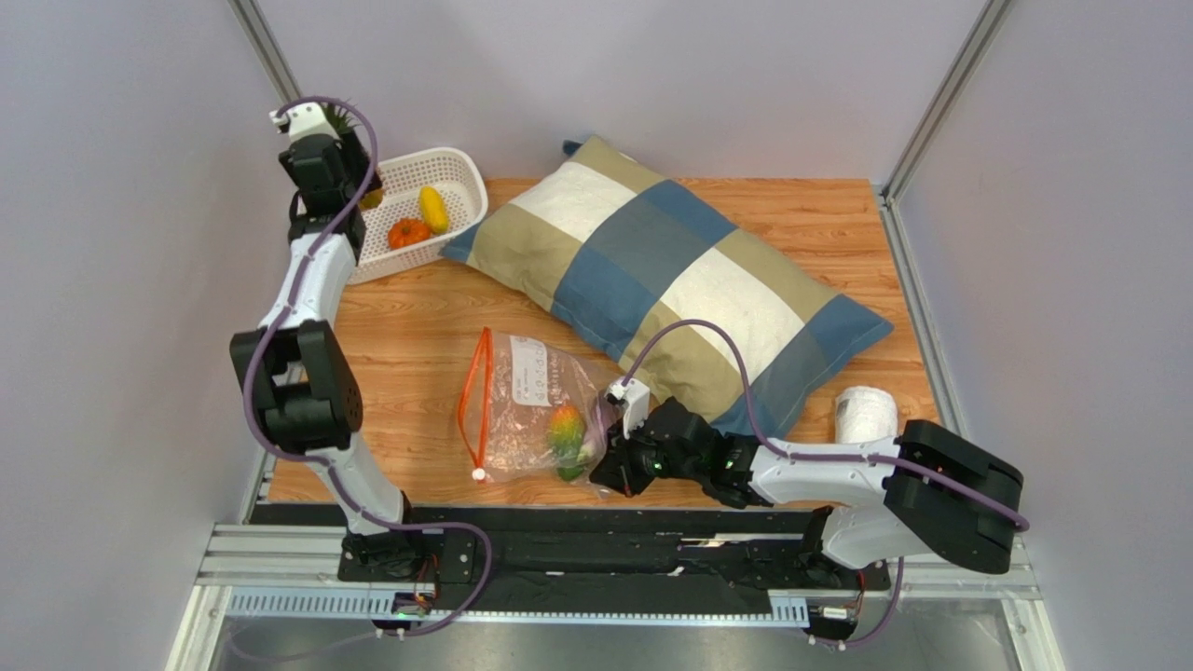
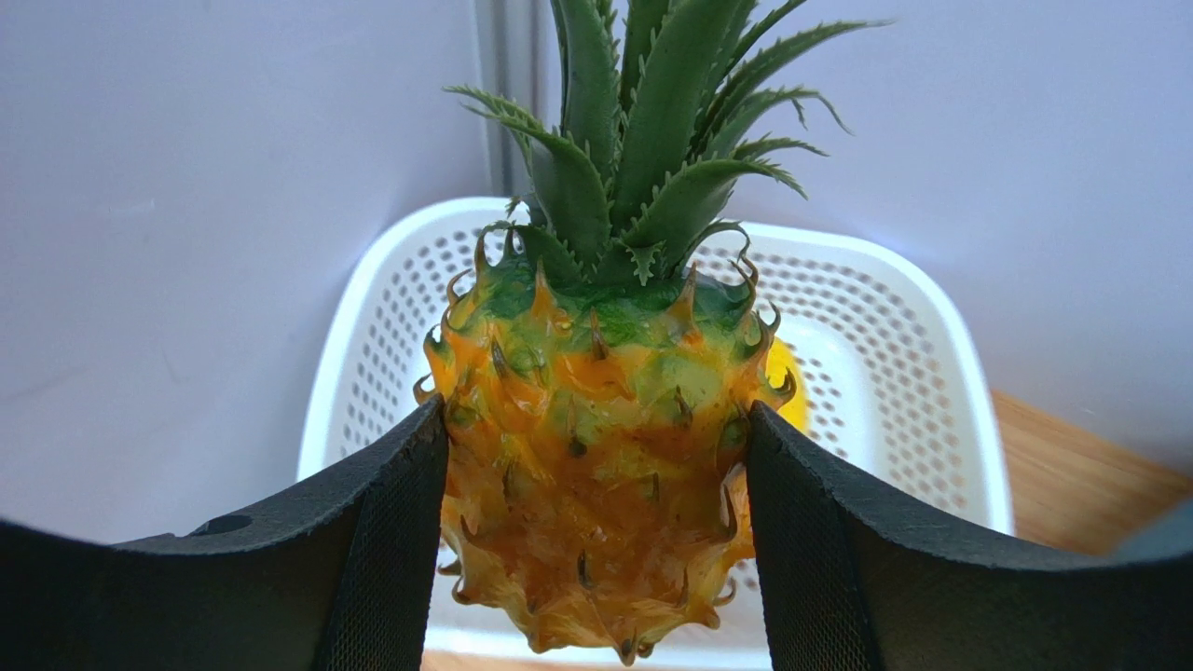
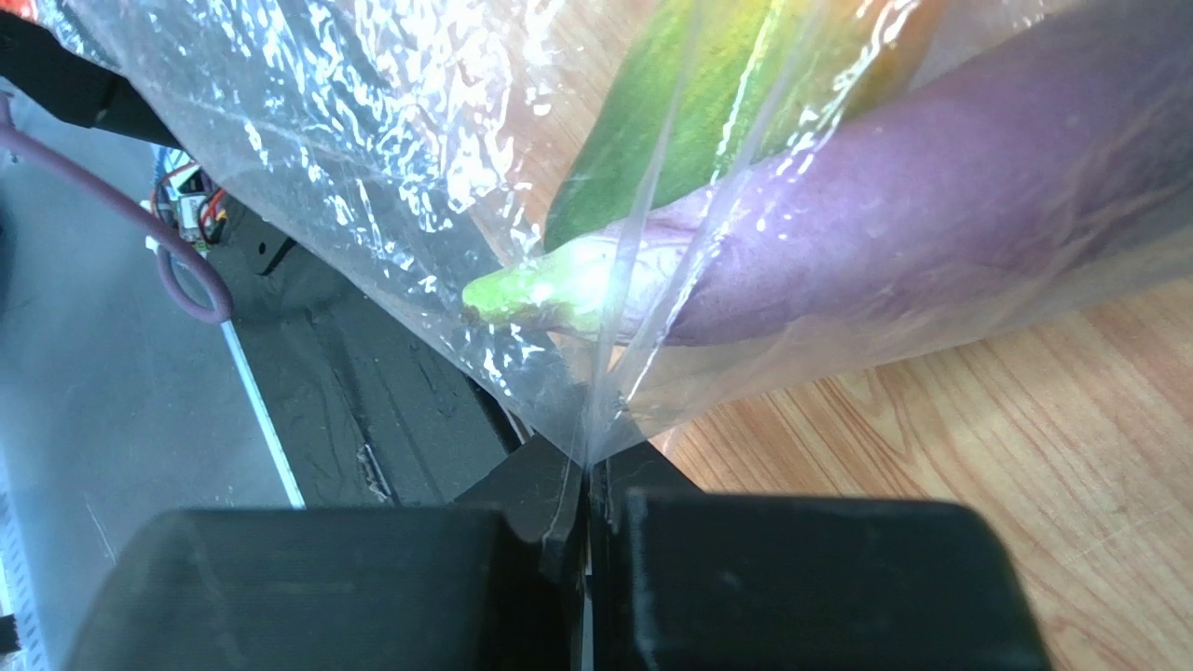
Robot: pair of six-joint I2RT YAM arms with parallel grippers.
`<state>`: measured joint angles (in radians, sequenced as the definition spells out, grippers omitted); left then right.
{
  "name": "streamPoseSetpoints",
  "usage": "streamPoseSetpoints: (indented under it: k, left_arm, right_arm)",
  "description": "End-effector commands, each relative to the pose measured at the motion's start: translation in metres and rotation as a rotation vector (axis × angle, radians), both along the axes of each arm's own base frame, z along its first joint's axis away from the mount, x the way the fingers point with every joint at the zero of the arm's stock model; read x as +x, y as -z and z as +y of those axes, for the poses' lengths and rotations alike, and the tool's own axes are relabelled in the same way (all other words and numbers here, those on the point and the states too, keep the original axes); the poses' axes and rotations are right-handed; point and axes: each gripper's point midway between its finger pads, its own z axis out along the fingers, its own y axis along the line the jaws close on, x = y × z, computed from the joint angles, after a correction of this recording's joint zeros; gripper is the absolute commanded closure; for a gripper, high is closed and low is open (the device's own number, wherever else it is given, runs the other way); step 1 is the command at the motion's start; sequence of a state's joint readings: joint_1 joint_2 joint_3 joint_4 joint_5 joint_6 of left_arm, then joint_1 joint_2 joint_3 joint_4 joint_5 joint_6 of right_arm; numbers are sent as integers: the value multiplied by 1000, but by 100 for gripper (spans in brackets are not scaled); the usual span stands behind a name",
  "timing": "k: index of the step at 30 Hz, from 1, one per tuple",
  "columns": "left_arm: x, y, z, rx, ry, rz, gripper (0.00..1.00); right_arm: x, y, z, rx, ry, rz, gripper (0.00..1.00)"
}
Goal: Open the zip-top bag and remove the fake food
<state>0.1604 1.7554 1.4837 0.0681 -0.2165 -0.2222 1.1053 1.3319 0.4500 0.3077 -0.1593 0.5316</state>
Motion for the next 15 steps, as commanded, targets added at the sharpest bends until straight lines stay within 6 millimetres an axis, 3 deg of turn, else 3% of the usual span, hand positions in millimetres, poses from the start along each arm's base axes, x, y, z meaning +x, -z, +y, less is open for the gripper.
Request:
streamPoseSetpoints:
  k: [1, 2, 3, 4, 5, 6, 7, 8, 9, 11, 12, 13, 15]
  left_arm:
    - [41, 0, 30, 5, 35, 4, 100]
    - [42, 24, 31, -19, 35, 99, 100]
    - [49, 10, 38, -19, 8, 91, 100]
    - [56, 41, 42, -36, -8, 163, 100]
    - [54, 59, 42, -56, -13, 229, 100]
    - [60, 53, 44, -70, -21, 222, 100]
    - [62, 78, 46, -93, -36, 279, 100]
    - [57, 93, 46, -116, -50, 337, 100]
    - [59, 94, 45, -138, -59, 337, 100]
    - [54, 127, 43, -178, -64, 430, 100]
    - [57, 125, 44, -195, -68, 431, 100]
    - [56, 145, 45, -206, -78, 475, 100]
    - [53, 163, 44, -237, -72, 517, 100]
  right_arm:
    - [0, -23, 7, 74, -10, -31, 100]
    - [0, -25, 7, 79, -14, -35, 100]
    - [0, -28, 7, 85, -14, -38, 100]
    - [0, -30, 8, 89, -13, -43, 100]
    - [1, -32, 8, 93, -16, -47, 100]
    - [1, -35, 9, 99, -13, -46, 100]
    - [2, -37, 10, 106, -10, -51, 100]
    - [2, -37, 9, 106, -8, -50, 100]
    - [2, -38, 10, 110, -7, -47, 100]
    - [2, -36, 8, 110, 0, -45, 100]
    - [2, -36, 7, 112, 3, -44, 100]
    - [2, -35, 7, 110, 5, -44, 100]
    - [2, -33, 6, 110, 10, -40, 100]
